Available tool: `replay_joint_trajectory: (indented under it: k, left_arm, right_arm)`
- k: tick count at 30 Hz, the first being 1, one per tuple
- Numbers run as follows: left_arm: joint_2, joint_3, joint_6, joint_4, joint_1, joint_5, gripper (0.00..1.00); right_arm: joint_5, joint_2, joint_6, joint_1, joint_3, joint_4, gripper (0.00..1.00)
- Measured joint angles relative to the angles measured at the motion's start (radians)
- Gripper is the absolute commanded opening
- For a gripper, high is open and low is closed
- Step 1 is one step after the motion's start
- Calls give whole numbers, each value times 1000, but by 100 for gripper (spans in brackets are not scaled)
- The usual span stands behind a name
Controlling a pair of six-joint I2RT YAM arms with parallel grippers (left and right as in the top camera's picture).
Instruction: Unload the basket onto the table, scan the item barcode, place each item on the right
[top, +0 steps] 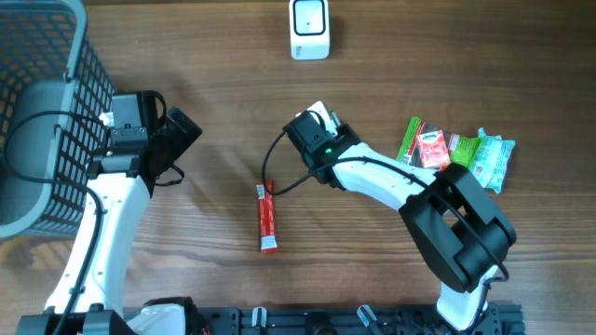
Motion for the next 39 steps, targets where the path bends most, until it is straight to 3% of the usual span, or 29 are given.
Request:
replay_joint_trajectory:
  k: [5, 10, 16, 18, 21, 23, 31, 37, 39]
  left_arm:
    - [0, 0, 0, 0, 0, 0, 100]
    - [0, 0, 0, 0, 0, 0, 100]
    - [0, 0, 0, 0, 0, 0, 100]
    - [0, 0, 0, 0, 0, 0, 100]
    - [0, 0, 0, 0, 0, 0, 100]
    - [0, 0, 0, 0, 0, 0, 100]
    - [0, 0, 0, 0, 0, 0, 100]
    - [0, 0, 0, 0, 0, 0, 100]
    - [0, 0, 0, 0, 0, 0, 100]
  right_arm:
    - [-47, 0, 8, 0, 0, 3, 20]
    - [-104, 0, 19, 0, 0, 3, 35]
    - [-190, 0, 58, 0, 0, -2, 35]
    - [-193, 0, 61, 0, 0, -1, 31]
    - [-192, 0, 62, 0, 0, 7, 17]
    - [-176, 0, 66, -1, 0, 21, 16]
    - [199, 0, -39, -67, 0, 26, 15]
    - [296, 44, -22, -69, 0, 30, 16]
    - [309, 76, -18, -68, 0, 29, 23]
